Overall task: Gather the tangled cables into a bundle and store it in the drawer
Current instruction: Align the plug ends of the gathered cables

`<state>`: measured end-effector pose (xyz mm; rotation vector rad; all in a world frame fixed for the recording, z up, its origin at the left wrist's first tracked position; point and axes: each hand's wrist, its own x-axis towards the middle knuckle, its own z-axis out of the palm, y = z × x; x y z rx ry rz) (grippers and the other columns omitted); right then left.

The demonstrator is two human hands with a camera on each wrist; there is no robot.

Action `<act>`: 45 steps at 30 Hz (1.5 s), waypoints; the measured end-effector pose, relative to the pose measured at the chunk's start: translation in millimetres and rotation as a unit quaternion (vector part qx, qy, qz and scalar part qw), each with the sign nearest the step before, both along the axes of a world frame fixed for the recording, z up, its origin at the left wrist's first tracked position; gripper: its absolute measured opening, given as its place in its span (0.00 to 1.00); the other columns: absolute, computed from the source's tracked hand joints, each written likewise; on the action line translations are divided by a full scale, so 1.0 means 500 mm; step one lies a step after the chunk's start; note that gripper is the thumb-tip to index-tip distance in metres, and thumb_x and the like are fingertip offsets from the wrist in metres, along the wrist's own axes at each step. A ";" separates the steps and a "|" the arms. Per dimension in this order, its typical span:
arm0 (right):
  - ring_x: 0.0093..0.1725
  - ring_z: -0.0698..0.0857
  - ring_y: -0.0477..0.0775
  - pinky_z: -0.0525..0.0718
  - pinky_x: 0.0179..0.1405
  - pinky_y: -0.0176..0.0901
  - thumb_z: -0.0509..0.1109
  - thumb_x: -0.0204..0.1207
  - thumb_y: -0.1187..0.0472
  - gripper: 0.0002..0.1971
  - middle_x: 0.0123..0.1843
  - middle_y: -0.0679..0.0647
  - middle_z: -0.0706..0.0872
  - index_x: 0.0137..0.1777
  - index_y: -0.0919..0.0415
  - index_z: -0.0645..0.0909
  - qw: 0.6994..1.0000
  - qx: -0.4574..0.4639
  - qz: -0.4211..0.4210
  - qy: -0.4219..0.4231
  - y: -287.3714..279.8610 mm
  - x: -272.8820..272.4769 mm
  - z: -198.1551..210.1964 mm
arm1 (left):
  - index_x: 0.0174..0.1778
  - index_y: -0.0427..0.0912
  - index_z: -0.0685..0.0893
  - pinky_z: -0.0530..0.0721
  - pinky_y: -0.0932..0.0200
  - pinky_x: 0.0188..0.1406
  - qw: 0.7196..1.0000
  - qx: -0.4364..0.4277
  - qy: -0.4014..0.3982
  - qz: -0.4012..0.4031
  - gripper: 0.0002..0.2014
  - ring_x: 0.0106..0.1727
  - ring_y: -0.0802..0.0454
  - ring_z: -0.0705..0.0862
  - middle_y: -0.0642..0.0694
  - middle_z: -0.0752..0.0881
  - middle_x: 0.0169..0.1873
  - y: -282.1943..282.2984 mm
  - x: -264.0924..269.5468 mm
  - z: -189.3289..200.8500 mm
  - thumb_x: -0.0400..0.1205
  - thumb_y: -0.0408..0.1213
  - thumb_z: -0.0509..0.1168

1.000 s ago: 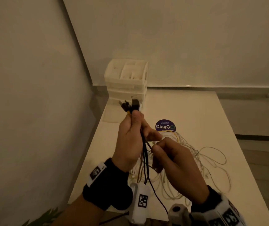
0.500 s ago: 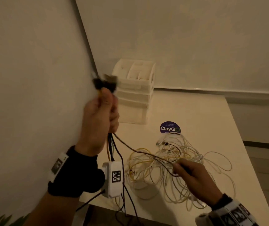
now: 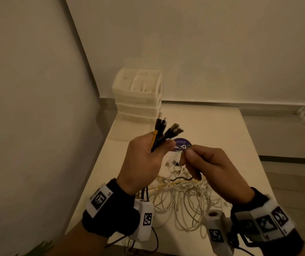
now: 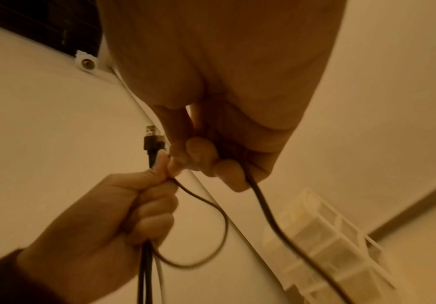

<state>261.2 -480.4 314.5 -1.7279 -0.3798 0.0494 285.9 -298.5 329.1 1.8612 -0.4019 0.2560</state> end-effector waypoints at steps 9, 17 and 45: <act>0.27 0.74 0.47 0.74 0.31 0.43 0.61 0.80 0.47 0.17 0.27 0.55 0.77 0.37 0.55 0.83 0.998 -0.029 -0.049 0.028 -0.017 -0.009 -0.122 | 0.36 0.38 0.78 0.61 0.68 0.16 0.950 -0.275 0.022 0.143 0.13 0.15 0.59 0.60 0.56 0.67 0.15 0.114 0.070 0.072 0.86 0.38 0.63; 0.24 0.66 0.45 0.67 0.29 0.43 0.64 0.83 0.64 0.18 0.22 0.50 0.70 0.30 0.61 0.79 0.989 -0.055 -0.124 0.066 -0.017 0.003 -0.130 | 0.58 0.46 0.88 0.79 0.60 0.31 0.973 -0.102 -0.055 0.200 0.11 0.30 0.61 0.84 0.50 0.90 0.36 0.096 0.042 0.029 0.80 0.40 0.71; 0.26 0.75 0.45 0.74 0.30 0.45 0.66 0.83 0.56 0.17 0.23 0.47 0.76 0.31 0.52 0.81 0.990 -0.076 -0.113 0.035 0.022 0.070 -0.230 | 0.36 0.50 0.84 0.66 0.55 0.21 0.972 -0.180 -0.073 0.133 0.10 0.18 0.46 0.64 0.55 0.73 0.18 0.153 0.043 0.043 0.80 0.49 0.68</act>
